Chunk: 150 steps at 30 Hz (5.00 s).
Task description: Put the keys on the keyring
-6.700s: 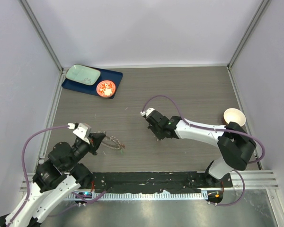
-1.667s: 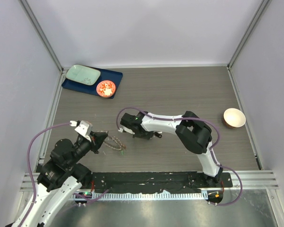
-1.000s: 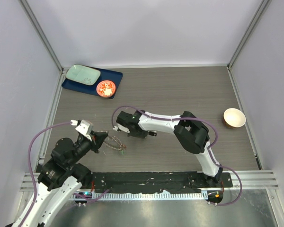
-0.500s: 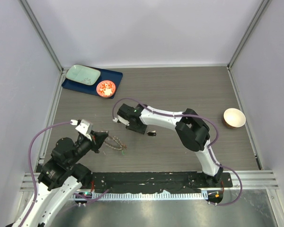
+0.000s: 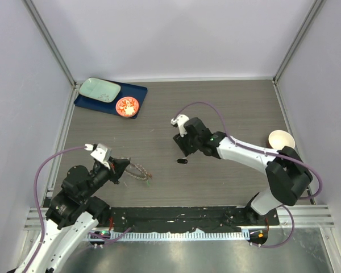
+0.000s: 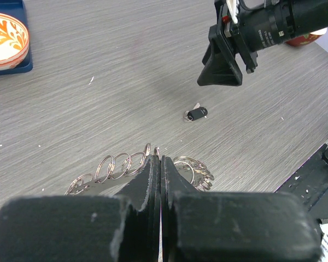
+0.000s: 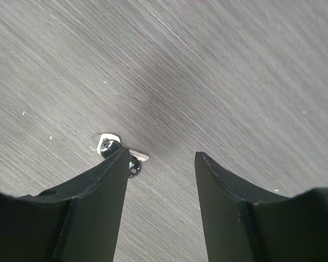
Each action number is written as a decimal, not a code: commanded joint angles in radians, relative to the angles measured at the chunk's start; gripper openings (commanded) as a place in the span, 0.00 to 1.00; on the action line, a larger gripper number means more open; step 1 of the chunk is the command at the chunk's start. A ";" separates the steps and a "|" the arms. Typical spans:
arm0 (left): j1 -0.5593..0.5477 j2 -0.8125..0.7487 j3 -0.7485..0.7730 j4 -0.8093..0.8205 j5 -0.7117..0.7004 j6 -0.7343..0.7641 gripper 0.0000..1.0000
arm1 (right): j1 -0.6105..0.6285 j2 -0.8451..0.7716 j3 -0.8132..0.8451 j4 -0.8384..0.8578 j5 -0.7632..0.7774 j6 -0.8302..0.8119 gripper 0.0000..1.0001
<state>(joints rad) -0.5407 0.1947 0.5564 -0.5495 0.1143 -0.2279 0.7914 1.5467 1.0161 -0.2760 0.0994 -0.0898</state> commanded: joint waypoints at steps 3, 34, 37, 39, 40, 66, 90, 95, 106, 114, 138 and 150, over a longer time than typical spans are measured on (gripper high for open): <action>0.008 0.000 0.008 0.088 0.018 -0.002 0.00 | -0.070 -0.033 -0.184 0.268 -0.167 0.188 0.53; 0.024 0.020 0.010 0.083 0.005 -0.007 0.00 | 0.106 0.076 -0.116 0.204 -0.066 -0.169 0.42; 0.024 0.025 0.010 0.086 0.007 -0.005 0.00 | 0.112 0.107 -0.087 0.170 -0.066 -0.176 0.40; 0.025 0.026 0.010 0.085 0.013 -0.005 0.00 | 0.117 0.127 -0.076 0.153 -0.072 -0.186 0.38; 0.025 0.028 0.010 0.085 0.012 -0.005 0.00 | 0.120 0.130 -0.068 0.149 -0.076 -0.186 0.37; 0.027 0.023 0.008 0.085 0.016 -0.007 0.00 | 0.121 0.197 -0.016 0.159 -0.034 -0.205 0.22; 0.028 0.026 0.007 0.085 0.019 -0.011 0.00 | 0.115 0.240 0.016 0.193 0.045 -0.168 0.24; 0.028 0.028 0.007 0.085 0.022 -0.010 0.00 | 0.109 0.236 0.015 0.169 0.045 -0.169 0.10; 0.028 0.029 0.008 0.088 0.034 -0.008 0.00 | 0.100 0.132 0.114 -0.093 0.008 -0.107 0.01; 0.028 0.058 0.007 0.108 0.083 -0.002 0.00 | 0.080 0.030 0.104 -0.150 -0.085 -0.071 0.01; 0.028 0.334 0.120 0.194 0.564 0.289 0.00 | 0.075 -0.307 -0.088 -0.003 -0.547 -0.134 0.01; 0.027 0.459 0.145 0.273 0.725 0.375 0.00 | 0.077 -0.402 -0.172 0.152 -0.534 -0.131 0.01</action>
<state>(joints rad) -0.5167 0.6254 0.6418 -0.3893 0.7670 0.1143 0.8665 1.1946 0.8589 -0.2268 -0.4503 -0.2161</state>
